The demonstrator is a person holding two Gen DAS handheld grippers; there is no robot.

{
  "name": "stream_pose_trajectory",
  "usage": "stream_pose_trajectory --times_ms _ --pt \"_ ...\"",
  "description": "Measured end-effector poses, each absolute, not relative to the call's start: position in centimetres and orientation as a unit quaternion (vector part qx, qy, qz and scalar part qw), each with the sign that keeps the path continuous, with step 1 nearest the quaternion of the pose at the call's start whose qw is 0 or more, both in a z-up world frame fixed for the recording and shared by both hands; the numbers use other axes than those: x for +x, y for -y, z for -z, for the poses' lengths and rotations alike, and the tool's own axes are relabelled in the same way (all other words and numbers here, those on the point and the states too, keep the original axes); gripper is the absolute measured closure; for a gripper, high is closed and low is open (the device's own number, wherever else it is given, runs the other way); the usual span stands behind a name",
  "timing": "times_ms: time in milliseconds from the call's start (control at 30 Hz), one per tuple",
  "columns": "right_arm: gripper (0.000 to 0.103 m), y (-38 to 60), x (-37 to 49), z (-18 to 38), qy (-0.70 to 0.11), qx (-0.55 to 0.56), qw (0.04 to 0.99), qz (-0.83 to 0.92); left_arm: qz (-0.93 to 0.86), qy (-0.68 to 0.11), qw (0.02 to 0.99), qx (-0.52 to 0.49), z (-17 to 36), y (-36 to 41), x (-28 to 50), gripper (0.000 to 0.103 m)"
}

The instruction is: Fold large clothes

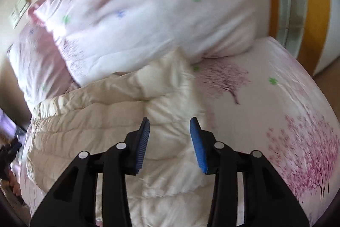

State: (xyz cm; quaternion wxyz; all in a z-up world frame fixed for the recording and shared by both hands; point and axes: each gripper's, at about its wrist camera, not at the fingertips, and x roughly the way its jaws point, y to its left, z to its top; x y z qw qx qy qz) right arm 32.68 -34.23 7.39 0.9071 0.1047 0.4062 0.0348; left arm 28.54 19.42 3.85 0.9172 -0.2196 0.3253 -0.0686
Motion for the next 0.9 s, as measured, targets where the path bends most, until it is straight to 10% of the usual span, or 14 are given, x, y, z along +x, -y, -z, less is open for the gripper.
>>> stream_pose_trajectory --times_ms 367,633,900 --pt "0.058 34.1 38.0 -2.1 -0.526 0.141 0.839 -0.022 0.049 -0.437 0.87 -0.22 1.3 -17.9 33.4 0.047" --pt "0.025 40.0 32.4 -5.9 -0.469 0.217 0.855 -0.043 0.082 -0.39 0.871 -0.286 -0.4 -22.3 29.3 0.041" --pt "0.024 42.1 34.6 -0.9 -0.528 0.288 0.796 -0.072 0.099 -0.451 0.818 -0.344 2.7 -24.3 31.0 0.037"
